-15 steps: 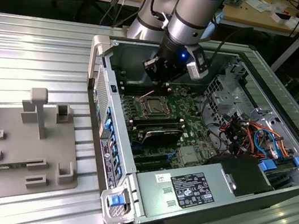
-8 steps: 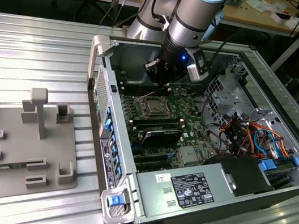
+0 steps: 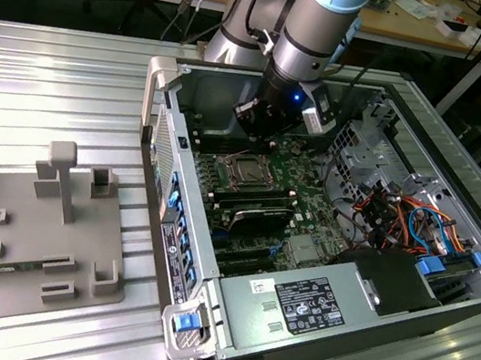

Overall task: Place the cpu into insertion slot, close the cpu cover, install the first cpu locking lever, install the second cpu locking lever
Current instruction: 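Install the first cpu locking lever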

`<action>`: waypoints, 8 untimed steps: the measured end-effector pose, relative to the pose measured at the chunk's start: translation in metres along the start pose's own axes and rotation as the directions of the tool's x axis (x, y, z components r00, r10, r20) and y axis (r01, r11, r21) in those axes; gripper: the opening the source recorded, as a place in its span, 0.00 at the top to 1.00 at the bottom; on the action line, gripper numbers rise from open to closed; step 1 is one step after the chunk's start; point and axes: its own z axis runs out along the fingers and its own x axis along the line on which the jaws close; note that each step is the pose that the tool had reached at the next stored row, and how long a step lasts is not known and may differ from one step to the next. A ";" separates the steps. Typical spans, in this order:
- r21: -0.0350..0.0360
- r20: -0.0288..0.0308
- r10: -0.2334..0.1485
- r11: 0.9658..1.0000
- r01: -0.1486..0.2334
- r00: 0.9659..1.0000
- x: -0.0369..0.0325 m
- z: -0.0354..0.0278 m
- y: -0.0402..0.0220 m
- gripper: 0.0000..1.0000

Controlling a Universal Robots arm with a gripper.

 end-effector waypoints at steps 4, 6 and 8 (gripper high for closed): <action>0.000 0.000 0.000 1.000 0.000 1.000 -0.0020 0.0041 -0.0001 0.89; 0.000 0.000 0.000 1.000 0.000 1.000 -0.0021 0.0047 -0.0002 0.89; 0.000 0.000 -0.001 1.000 0.001 1.000 -0.0024 0.0055 -0.0002 0.89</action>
